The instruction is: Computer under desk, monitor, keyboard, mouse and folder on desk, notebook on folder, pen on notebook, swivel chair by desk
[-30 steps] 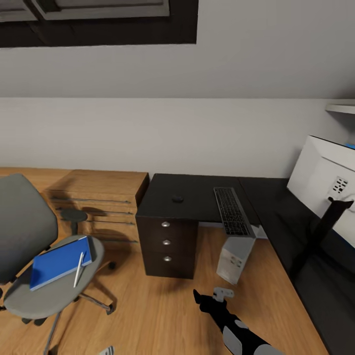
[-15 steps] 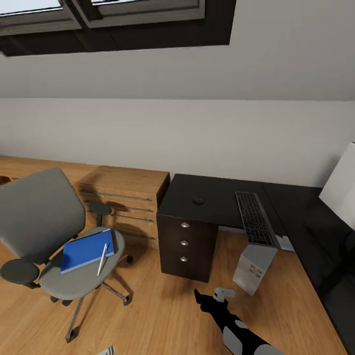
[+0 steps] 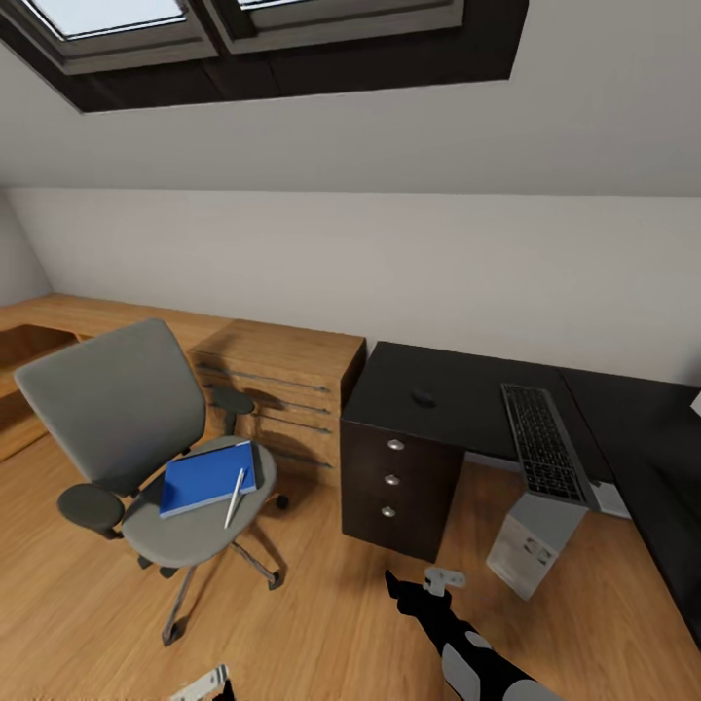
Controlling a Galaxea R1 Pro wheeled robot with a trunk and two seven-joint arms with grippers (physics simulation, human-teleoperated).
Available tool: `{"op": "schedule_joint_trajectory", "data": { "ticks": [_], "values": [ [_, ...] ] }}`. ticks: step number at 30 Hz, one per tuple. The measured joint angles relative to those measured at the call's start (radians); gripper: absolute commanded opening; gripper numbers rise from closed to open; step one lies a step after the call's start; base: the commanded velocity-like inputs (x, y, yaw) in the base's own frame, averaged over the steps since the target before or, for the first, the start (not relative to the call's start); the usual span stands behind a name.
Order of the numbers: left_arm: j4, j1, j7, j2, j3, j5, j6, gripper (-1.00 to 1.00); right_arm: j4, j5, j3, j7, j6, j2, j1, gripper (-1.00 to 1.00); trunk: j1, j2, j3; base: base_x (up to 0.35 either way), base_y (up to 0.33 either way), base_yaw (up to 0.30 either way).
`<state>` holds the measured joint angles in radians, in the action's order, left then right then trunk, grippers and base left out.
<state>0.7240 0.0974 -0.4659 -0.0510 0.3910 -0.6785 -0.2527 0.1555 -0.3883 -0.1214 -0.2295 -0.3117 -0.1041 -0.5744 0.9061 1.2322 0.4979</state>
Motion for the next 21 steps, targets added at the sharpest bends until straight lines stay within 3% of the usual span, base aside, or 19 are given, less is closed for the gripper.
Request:
{"op": "schedule_joint_trajectory", "data": {
  "ticks": [5, 10, 16, 21],
  "values": [
    [0.072, -0.018, 0.001, -0.031, 0.001, -0.002, -0.019, 1.0, 0.001, 0.0, 0.0, -0.002, -0.001, 0.002, 0.0, 1.0, 0.0, 0.0, 0.001, 0.0, 0.0, 0.046],
    [0.197, -0.077, -0.001, -0.072, 0.007, -0.004, -0.021, 1.0, 0.001, 0.0, 0.001, -0.002, -0.001, 0.004, 0.0, 1.0, 0.0, 0.0, 0.002, 0.0, 0.0, 0.015],
    [0.316, -0.138, -0.007, -0.097, 0.014, -0.003, -0.019, 1.0, 0.001, 0.0, 0.0, -0.002, -0.001, 0.004, 0.0, 1.0, 0.0, 0.0, 0.002, 0.0, 0.0, 0.004],
    [0.443, -0.157, -0.024, -0.131, 0.013, -0.006, 0.056, 1.0, 0.001, 0.001, 0.0, -0.002, -0.001, 0.004, 0.0, 1.0, 0.0, 0.0, 0.002, 0.0, 0.0, 0.001]
  ]
}}
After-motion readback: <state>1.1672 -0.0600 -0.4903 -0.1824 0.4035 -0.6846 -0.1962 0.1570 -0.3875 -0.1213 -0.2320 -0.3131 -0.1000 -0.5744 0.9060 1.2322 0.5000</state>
